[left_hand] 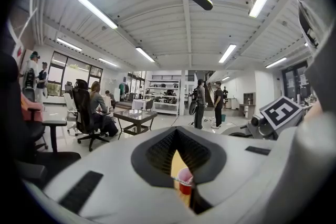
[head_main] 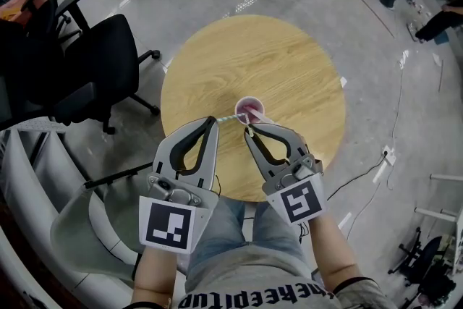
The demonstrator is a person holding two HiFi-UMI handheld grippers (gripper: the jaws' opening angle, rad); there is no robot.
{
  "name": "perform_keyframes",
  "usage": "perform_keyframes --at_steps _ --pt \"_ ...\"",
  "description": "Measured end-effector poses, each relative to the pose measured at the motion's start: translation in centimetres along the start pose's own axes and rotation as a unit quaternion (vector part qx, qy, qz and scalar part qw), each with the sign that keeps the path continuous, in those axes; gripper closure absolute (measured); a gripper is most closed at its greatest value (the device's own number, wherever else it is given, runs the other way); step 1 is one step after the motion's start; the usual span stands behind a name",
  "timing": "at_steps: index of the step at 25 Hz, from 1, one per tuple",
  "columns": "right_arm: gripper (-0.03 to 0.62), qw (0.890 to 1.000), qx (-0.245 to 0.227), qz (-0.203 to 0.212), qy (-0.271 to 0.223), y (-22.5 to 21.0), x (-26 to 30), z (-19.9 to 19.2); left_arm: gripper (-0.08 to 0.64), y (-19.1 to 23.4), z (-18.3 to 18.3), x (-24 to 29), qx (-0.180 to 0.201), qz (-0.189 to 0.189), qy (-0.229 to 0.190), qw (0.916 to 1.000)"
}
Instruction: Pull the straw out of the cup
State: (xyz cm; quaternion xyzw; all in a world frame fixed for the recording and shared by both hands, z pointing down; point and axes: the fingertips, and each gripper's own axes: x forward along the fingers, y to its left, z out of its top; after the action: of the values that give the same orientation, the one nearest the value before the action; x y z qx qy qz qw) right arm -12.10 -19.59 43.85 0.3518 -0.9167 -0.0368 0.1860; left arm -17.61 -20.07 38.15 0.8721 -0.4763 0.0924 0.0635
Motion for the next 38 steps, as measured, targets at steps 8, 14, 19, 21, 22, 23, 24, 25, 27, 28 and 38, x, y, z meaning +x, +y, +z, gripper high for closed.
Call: perform_keyframes --at_steps 8,14,19,21,22,23,24,25,27,28,38 --pt "0.546 0.999 0.031 0.003 0.006 -0.4 -1.8 1.3 0.538 -0.8 1.2 -0.8 0.001 0.01 -0.011 0.9999" --pt "0.546 0.999 0.031 0.008 -0.003 -0.8 -2.9 2.6 0.538 -1.6 2.2 -1.1 0.004 0.016 -0.018 0.9997" --pt "0.546 0.999 0.04 0.014 -0.014 -1.5 -4.4 3.9 0.538 -2.7 3.5 -1.2 0.006 0.02 -0.026 0.9994" --pt "0.548 0.999 0.042 0.016 -0.022 -1.7 -4.9 4.4 0.538 -3.1 3.8 -1.3 0.007 0.02 -0.029 0.9994" --pt "0.548 0.999 0.042 0.016 -0.026 -1.8 -5.2 4.6 0.538 -3.4 3.9 -1.4 0.008 0.02 -0.03 0.9993" --pt "0.548 0.999 0.042 0.016 -0.03 -1.9 -5.4 4.8 0.538 -3.7 4.0 -1.4 0.009 0.02 -0.031 0.9993" --pt "0.548 0.998 0.042 0.016 -0.034 -2.0 -5.7 4.9 0.538 -3.9 4.1 -1.4 0.01 0.02 -0.032 0.9992" --pt "0.548 0.998 0.041 0.015 -0.037 -2.2 -6.0 5.1 0.538 -4.2 4.3 -1.3 0.011 0.02 -0.034 0.9992" --pt "0.548 0.998 0.039 0.014 -0.043 -2.5 -6.6 5.5 0.538 -4.7 4.7 -1.2 0.013 0.019 -0.038 0.999" --pt "0.548 0.998 0.039 0.013 -0.046 -2.7 -7.0 5.7 0.538 -5.0 4.9 -1.1 0.015 0.018 -0.04 0.9989" --pt "0.548 0.996 0.049 0.005 -0.076 -4.4 -10.3 7.4 0.538 -8.2 7.0 -0.3 0.027 0.006 -0.052 0.9983"
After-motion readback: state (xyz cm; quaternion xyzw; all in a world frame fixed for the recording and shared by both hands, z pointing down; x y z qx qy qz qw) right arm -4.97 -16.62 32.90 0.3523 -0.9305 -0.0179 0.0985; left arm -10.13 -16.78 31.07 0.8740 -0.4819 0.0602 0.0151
